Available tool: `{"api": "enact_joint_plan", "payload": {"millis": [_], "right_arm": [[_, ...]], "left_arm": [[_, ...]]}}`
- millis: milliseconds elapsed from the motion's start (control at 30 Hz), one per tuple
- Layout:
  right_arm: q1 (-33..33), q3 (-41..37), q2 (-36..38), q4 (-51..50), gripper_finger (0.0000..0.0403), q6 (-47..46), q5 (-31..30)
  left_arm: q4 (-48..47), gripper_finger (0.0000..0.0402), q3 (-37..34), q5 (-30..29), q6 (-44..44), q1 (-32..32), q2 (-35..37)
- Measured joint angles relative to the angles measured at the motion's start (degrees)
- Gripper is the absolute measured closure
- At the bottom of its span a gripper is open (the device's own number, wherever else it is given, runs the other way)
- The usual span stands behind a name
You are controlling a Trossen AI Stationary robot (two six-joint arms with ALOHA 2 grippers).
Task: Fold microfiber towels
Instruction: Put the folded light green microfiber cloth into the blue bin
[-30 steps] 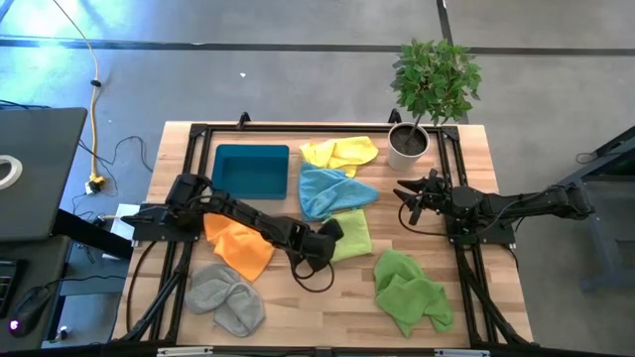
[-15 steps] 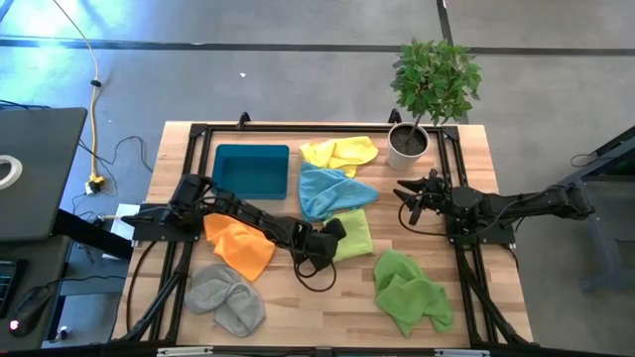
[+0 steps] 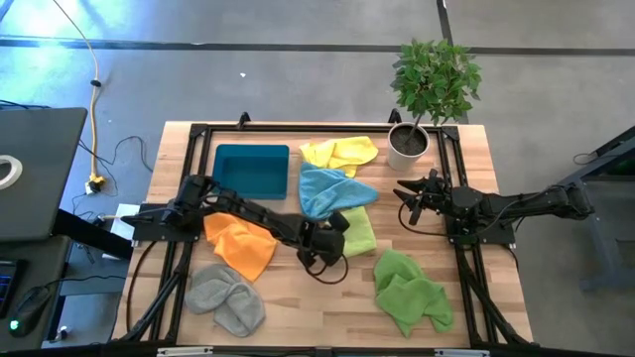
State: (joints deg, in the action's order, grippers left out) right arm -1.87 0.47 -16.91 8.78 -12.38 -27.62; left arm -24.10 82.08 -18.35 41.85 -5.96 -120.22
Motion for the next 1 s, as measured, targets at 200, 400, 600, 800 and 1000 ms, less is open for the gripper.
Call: {"api": "enact_joint_plan", "payload": {"millis": [200,400,600,800,1000], "right_arm": [[-0.02,0.0,0.0,0.0,0.0254,0.0,-0.02],[-0.02,0.0,-0.02,-0.04,0.0254,0.0,-0.24],[0.01,0.0,-0.21,-0.63,0.0254,0.0,-0.19],[0.01,0.0,-1.01,-1.31,0.0254,0.0,0.17],[0.01,0.0,-1.07,-1.79,0.0254,0.0,0.17]], "left_arm": [[-10.46,0.0399,7.44,-0.81,-7.84,-0.02,0.04],[-25.43,0.04,14.27,-3.36,-18.63,0.0,2.44],[-35.04,0.04,15.97,-4.08,-26.21,1.29,8.28],[-40.79,0.04,15.97,0.33,-34.07,7.55,13.79],[-42.28,0.04,15.96,15.01,-41.24,17.53,16.82]]}}
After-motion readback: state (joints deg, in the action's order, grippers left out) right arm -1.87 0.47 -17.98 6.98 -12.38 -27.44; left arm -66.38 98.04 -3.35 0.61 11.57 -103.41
